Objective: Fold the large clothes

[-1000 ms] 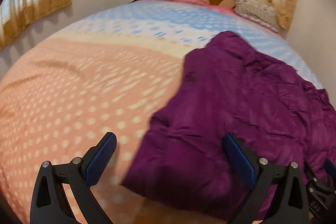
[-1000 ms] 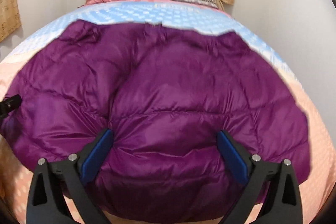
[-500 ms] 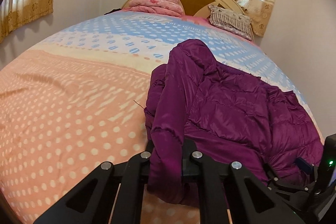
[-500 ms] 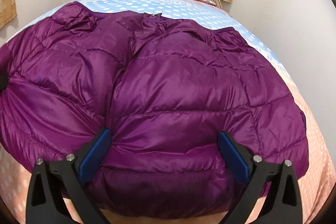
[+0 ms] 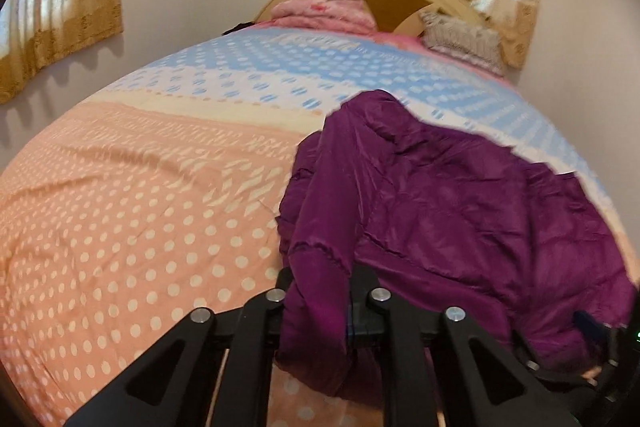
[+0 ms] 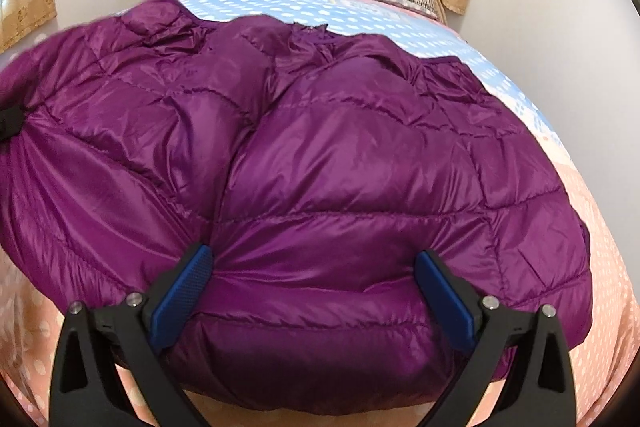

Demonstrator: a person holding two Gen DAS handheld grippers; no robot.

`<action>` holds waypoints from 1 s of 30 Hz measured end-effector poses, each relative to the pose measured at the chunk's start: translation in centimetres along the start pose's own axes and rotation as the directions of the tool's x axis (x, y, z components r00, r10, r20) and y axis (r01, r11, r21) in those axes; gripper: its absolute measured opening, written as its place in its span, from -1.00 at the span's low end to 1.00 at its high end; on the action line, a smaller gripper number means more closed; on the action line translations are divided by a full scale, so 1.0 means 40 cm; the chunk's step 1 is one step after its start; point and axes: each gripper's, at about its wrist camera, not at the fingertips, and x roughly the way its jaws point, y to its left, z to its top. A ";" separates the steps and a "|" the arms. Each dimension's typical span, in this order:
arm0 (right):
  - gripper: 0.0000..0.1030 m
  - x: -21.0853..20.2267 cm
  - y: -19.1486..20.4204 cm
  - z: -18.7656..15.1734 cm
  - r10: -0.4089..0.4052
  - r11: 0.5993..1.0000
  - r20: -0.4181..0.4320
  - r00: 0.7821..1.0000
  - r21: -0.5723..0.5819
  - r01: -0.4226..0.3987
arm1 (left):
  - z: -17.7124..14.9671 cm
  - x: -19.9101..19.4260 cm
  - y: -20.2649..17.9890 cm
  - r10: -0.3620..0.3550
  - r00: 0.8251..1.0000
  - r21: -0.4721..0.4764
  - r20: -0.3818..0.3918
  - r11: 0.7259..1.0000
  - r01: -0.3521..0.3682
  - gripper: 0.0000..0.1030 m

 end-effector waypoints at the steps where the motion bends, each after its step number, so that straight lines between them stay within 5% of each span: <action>1: 0.99 -0.004 -0.001 -0.005 0.003 1.000 -0.001 1.000 -0.001 -0.003 | -0.003 0.015 -0.001 0.023 1.000 0.002 -0.015 1.000 -0.023 -0.47; 2: 0.99 -0.006 -0.006 -0.010 0.008 1.000 0.000 1.000 0.002 -0.008 | -0.009 0.031 0.003 0.048 0.998 -0.010 -0.034 0.999 -0.048 -0.32; 4: 0.99 -0.007 -0.019 -0.016 0.012 1.000 0.004 1.000 0.007 -0.012 | -0.023 0.049 0.020 0.087 0.995 -0.046 -0.045 0.995 -0.089 0.48; 7: 0.99 -0.008 -0.022 -0.015 0.011 1.000 0.014 1.000 0.011 -0.011 | -0.039 0.064 0.044 0.057 0.998 -0.103 -0.037 0.993 -0.060 0.56; 8: 0.99 -0.009 -0.021 -0.016 0.011 1.000 0.015 1.000 0.011 -0.011 | -0.040 0.068 0.047 0.023 0.999 -0.115 -0.039 0.993 -0.027 0.50; 10: 0.99 -0.003 -0.030 -0.015 0.016 1.000 0.020 1.000 0.013 -0.016 | -0.037 0.072 0.042 -0.115 0.993 -0.123 -0.036 0.986 0.110 -0.57; 12: 0.99 -0.011 -0.034 -0.024 0.033 0.999 0.033 0.999 0.021 -0.033 | -0.024 0.052 0.016 -0.110 0.994 -0.067 -0.021 0.992 0.108 -0.77; 16: 0.90 -0.052 -0.100 -0.024 0.141 0.988 0.055 0.988 0.056 -0.144 | 0.041 -0.043 -0.011 -0.155 0.986 -0.043 0.057 0.987 0.158 -0.84; 21: 0.93 -0.140 -0.282 -0.027 0.076 0.986 0.134 0.988 0.137 -0.095 | 0.130 -0.212 -0.147 -0.235 0.949 0.146 0.212 0.967 0.207 -0.85; 27: 0.93 -0.138 -0.587 -0.093 -0.113 0.947 0.076 0.991 0.311 0.084 | 0.104 -0.322 -0.455 -0.363 0.897 0.433 0.251 0.871 0.231 -0.85; 30: 0.93 -0.131 -0.702 -0.149 -0.168 0.905 0.030 0.985 0.401 0.142 | 0.010 -0.317 -0.641 -0.395 0.892 0.608 0.221 0.771 0.190 -0.85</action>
